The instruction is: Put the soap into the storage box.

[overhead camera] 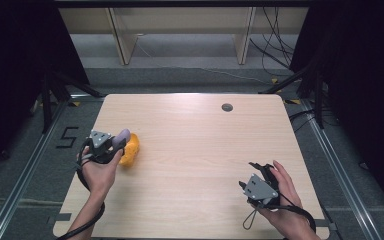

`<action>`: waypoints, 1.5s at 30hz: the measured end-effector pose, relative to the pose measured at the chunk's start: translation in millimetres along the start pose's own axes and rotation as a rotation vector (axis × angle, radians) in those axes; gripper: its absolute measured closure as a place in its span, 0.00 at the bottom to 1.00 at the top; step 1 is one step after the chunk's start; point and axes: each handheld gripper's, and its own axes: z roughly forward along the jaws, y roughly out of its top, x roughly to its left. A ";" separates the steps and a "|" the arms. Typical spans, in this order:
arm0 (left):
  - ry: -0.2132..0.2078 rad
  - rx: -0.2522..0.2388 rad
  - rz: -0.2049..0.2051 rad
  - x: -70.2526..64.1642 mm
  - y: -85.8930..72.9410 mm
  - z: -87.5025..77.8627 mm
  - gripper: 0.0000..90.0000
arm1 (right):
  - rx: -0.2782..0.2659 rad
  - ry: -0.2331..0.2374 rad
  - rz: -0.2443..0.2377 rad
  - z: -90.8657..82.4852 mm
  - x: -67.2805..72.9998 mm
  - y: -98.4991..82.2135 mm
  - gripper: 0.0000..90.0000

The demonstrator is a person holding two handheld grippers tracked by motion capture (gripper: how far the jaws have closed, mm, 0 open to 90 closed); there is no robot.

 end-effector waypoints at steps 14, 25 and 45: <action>0.009 0.021 0.010 -3.9 -7.9 12.6 0.65 | 0.003 0.005 0.012 0.5 1.3 0.6 0.39; 0.004 0.051 0.030 -4.0 -14.5 21.1 0.65 | 0.007 0.001 0.007 0.8 1.2 0.6 0.39; -0.018 0.102 0.024 -1.2 -14.3 25.9 0.65 | 0.005 0.000 0.010 0.8 1.9 0.5 0.39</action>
